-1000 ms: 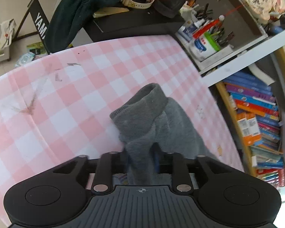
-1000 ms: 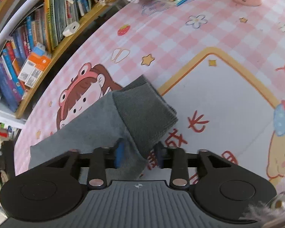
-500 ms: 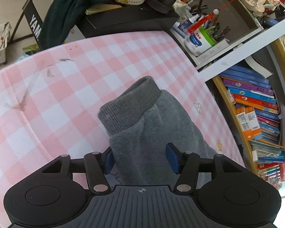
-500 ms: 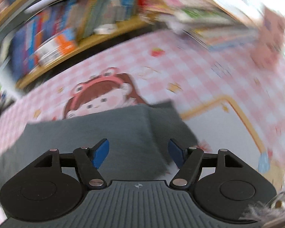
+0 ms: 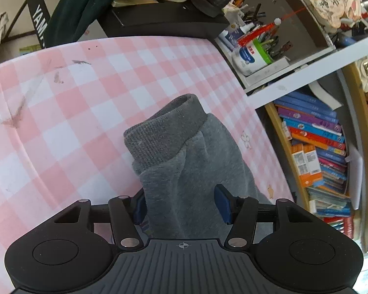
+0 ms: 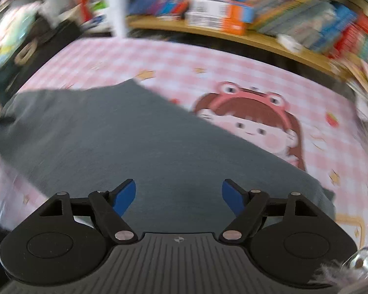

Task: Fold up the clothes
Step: 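Hold the cuff with the left gripper while the right gripper smooths the sweatshirt body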

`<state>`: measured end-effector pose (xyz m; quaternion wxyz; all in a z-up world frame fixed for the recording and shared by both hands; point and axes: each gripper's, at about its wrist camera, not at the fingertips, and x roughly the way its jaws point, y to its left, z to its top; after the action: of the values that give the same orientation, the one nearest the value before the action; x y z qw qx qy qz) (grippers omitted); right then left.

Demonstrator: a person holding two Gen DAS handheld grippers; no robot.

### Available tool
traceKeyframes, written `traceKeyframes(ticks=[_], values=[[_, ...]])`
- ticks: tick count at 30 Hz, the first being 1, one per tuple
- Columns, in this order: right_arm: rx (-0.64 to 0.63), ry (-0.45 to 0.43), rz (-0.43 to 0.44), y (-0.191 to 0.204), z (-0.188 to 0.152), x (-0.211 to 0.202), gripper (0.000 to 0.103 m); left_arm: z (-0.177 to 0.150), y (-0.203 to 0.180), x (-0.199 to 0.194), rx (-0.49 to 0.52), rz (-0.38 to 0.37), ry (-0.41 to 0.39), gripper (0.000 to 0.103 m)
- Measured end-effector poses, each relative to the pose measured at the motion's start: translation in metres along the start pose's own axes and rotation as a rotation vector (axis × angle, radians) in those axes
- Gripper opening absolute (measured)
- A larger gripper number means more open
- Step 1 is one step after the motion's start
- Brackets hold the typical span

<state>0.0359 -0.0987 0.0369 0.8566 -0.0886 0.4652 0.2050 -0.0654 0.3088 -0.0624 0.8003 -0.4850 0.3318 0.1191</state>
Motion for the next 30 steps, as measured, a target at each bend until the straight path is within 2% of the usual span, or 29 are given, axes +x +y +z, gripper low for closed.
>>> traceKeyframes(ticks=[11, 16, 18, 23, 26, 30], values=[[-0.135, 0.031, 0.032, 0.041, 0.011, 0.015, 0.078, 0.006, 0.006, 0.002, -0.009, -0.041, 0.017, 0.055], [-0.176, 0.041, 0.053, 0.053, 0.016, 0.023, 0.078, 0.009, 0.012, 0.003, -0.065, -0.065, 0.018, 0.055], [-0.198, 0.036, 0.057, 0.059, 0.019, 0.029, 0.078, 0.008, 0.014, 0.003, -0.104, -0.065, 0.004, 0.054], [-0.250, 0.024, 0.081, 0.076, 0.029, 0.041, 0.078, 0.005, 0.010, 0.003, -0.105, -0.041, -0.010, 0.054], [-0.319, 0.027, 0.113, 0.090, 0.033, 0.048, 0.078, 0.006, 0.010, 0.004, -0.104, -0.042, -0.012, 0.054], [-0.474, 0.023, 0.159, 0.119, 0.034, 0.056, 0.078, 0.006, 0.011, 0.003, -0.108, -0.050, -0.014, 0.054]])
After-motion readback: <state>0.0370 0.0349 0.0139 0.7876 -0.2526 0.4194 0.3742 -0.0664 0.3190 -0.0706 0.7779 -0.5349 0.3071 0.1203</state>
